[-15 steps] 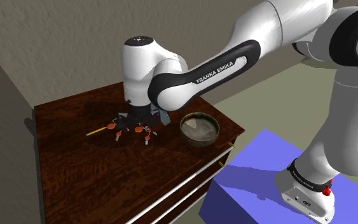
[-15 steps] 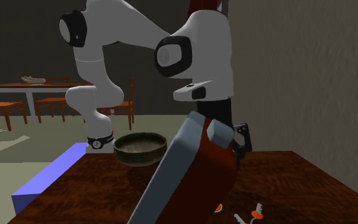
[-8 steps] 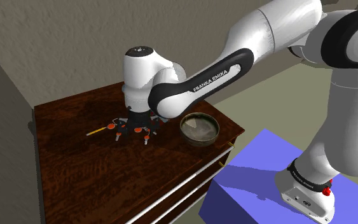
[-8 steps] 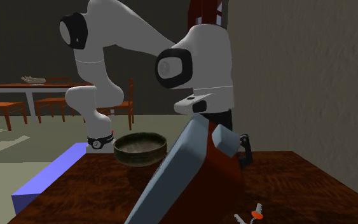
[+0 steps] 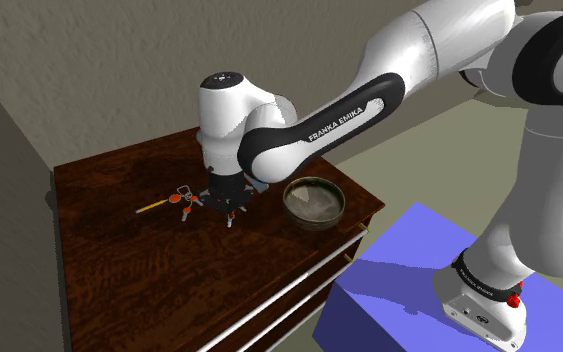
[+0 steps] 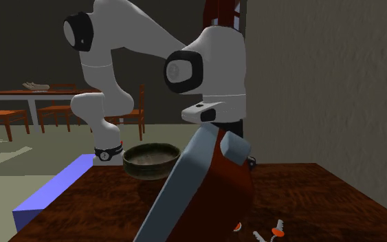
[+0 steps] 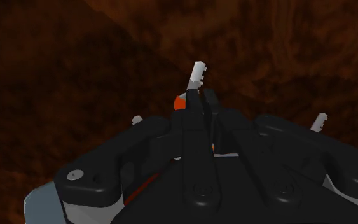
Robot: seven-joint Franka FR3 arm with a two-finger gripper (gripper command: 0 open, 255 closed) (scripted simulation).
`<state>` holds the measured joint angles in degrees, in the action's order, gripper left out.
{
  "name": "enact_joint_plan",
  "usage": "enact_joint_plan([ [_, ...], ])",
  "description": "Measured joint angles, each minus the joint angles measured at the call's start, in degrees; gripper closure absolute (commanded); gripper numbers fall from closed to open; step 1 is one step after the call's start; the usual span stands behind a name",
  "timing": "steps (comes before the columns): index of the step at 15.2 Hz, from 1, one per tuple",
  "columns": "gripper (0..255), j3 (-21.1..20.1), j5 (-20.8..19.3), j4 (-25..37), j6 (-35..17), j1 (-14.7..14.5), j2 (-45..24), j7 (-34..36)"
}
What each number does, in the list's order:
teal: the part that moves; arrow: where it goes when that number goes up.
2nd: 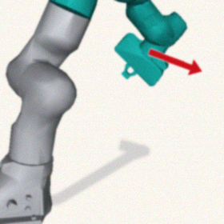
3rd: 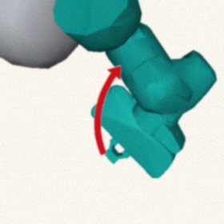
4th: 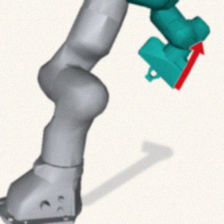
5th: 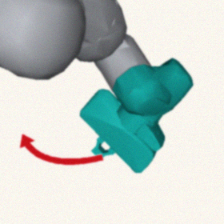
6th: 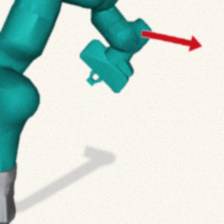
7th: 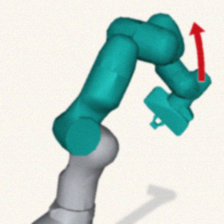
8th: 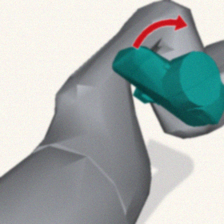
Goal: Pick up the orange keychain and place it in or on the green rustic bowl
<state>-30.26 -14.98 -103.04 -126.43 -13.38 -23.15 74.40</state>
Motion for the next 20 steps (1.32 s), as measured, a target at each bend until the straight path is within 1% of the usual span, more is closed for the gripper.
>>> enact_joint_plan([
  [4, 255, -0.1, 0.1, -0.3, 0.4, 0.3, 0.3, -0.5],
  [5, 0, -0.1, 0.1, -0.2, 0.3, 0.2, 0.4, -0.5],
  [6, 0, -0.2, 0.1, -0.2, 0.3, 0.2, 0.5, -0.5],
  [7, 0, 0.3, 0.6, 0.1, 1.0, -0.7, 0.6, 2.3],
  [9, 0, 2.0, 2.6, 0.9, 3.0, -3.4, 1.4, 16.2],
  [10, 0, 2.4, 2.9, 1.3, 3.5, -4.3, 1.3, 20.7],
  [11, 0, 2.7, 3.1, 1.3, 3.3, -4.7, 1.1, 23.0],
  [14, 0, 3.2, 2.6, 0.9, 2.0, -5.3, 0.0, 25.4],
  [17, 0, 3.6, 2.0, 0.2, 0.4, -5.6, -1.1, 26.1],
  [20, 0, 3.7, 1.9, -0.1, 0.0, -5.6, -1.2, 26.2],
])
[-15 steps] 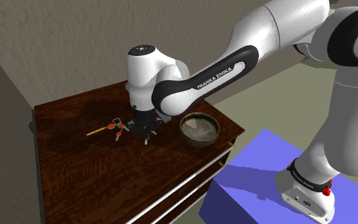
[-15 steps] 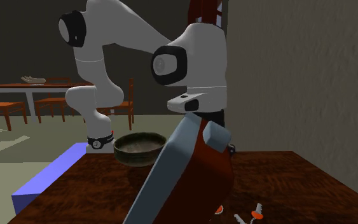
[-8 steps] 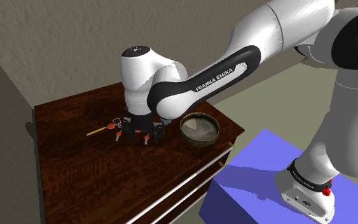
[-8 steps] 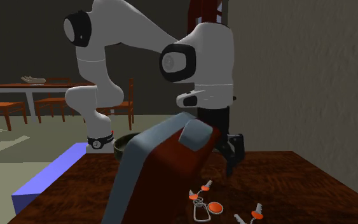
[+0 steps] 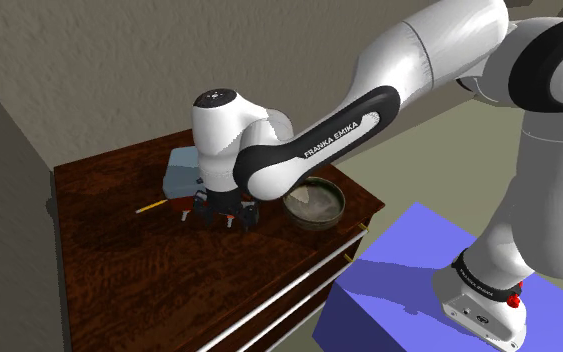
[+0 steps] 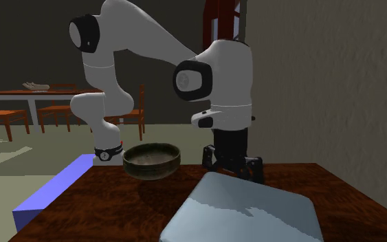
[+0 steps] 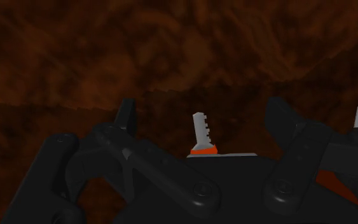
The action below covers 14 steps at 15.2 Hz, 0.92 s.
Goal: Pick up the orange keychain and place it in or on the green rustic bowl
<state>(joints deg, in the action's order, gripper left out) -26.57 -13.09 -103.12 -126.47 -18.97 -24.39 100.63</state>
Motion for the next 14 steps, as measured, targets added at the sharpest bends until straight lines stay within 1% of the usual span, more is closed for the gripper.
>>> enact_joint_plan([
  [3, 0, 0.0, 0.0, 0.0, -0.1, 0.0, 0.0, 0.0],
  [4, 255, 0.0, 0.0, 0.0, -0.1, 0.0, 0.0, 0.0],
  [8, 255, -0.1, 0.0, 0.3, 1.9, -0.1, 0.3, 0.0],
  [13, 255, -0.2, 0.1, 0.0, 1.8, 0.0, 0.6, 0.0],
  [14, 0, -0.2, 0.1, 0.0, 2.2, 0.0, 0.7, 0.0],
])
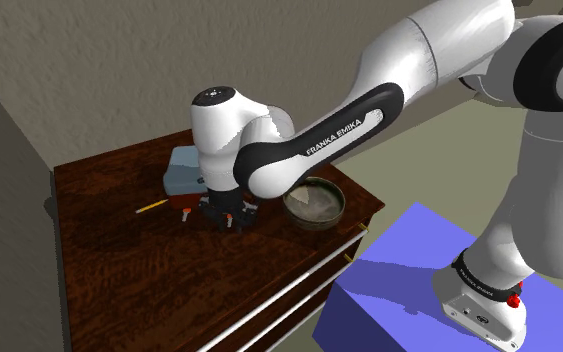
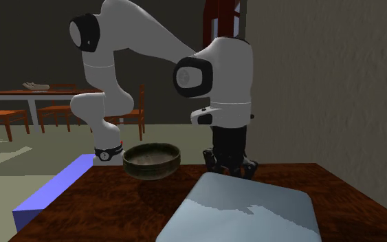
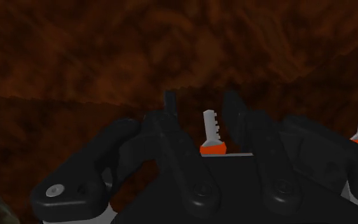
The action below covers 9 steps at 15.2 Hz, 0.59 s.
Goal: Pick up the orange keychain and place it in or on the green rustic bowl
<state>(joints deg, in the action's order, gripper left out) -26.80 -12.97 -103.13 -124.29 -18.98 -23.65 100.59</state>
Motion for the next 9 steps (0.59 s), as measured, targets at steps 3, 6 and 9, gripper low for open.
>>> enact_joint_plan([
  [3, 0, -2.0, -0.4, -2.6, -1.5, 3.1, 2.0, -10.2],
  [6, 0, -6.6, -0.3, -6.8, -3.7, 11.0, 5.8, -40.4],
  [9, 0, -9.9, -0.4, -7.1, -4.8, 16.8, 6.2, -67.6],
])
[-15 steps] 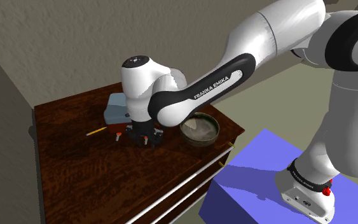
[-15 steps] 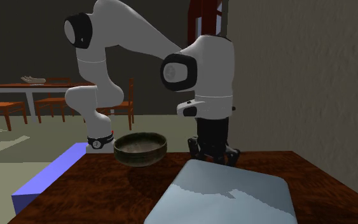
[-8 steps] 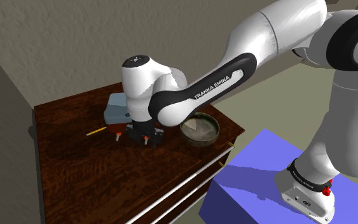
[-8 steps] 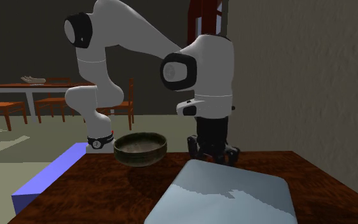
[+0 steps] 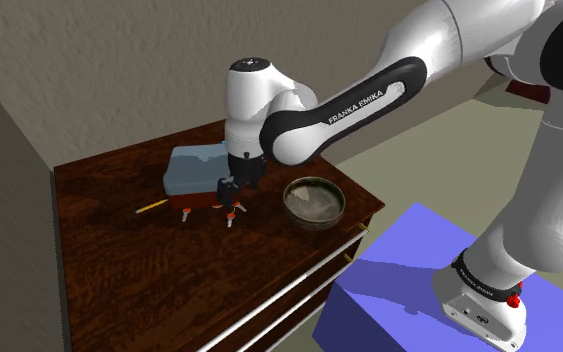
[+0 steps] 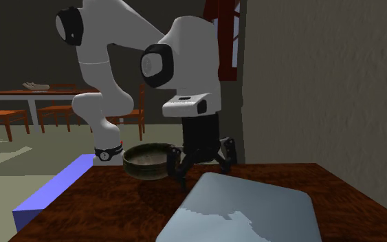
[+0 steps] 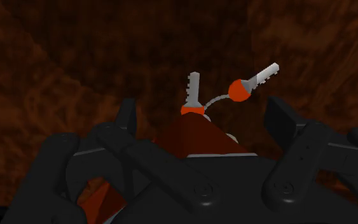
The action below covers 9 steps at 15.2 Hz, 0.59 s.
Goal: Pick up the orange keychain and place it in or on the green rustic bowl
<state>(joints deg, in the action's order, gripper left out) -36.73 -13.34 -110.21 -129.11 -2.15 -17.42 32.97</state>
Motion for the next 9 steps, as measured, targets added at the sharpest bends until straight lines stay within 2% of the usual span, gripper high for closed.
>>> enact_joint_plan([
  [2, 0, -0.3, -0.7, -0.3, -1.0, 0.6, -0.8, -4.1],
  [9, 0, 0.6, -3.1, -0.8, -3.9, -0.2, -3.6, -4.1],
])
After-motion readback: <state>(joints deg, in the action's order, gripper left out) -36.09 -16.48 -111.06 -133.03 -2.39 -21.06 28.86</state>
